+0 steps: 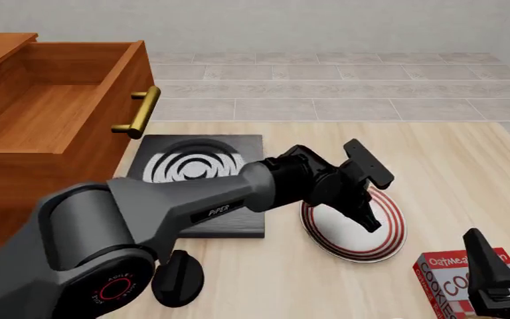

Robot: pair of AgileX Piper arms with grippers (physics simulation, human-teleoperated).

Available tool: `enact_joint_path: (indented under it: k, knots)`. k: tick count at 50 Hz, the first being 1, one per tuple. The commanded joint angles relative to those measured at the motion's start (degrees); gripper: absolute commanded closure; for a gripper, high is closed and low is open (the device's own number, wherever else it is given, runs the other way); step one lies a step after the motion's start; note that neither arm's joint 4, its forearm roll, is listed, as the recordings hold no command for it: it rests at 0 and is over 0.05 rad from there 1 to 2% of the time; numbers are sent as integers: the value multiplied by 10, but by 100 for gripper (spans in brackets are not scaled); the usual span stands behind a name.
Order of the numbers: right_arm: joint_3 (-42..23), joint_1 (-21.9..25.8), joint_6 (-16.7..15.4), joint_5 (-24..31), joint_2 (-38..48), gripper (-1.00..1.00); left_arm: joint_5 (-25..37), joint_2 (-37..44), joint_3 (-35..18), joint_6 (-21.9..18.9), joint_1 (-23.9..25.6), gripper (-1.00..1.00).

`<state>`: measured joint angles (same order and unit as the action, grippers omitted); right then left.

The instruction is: Pick the akita bowl in the top layer of the wooden cabinet and place it on the plate.

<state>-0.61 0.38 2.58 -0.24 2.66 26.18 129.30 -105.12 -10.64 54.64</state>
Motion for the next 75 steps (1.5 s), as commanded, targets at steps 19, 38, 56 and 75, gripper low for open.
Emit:
enact_joint_path:
  k: [19,38,56,75]
  knots:
    - [2,-1,3,-9,8,-100,-4,40,-38,39,7,100]
    - [2,-1,4,-7,7,-100,-13,57,-47,57,3,100]
    - [3,-1,5,-10,10,-100,-18,64,-43,64,0,100]
    - [2,1,4,-12,11,-100,-12,60,-47,75,5,-100]
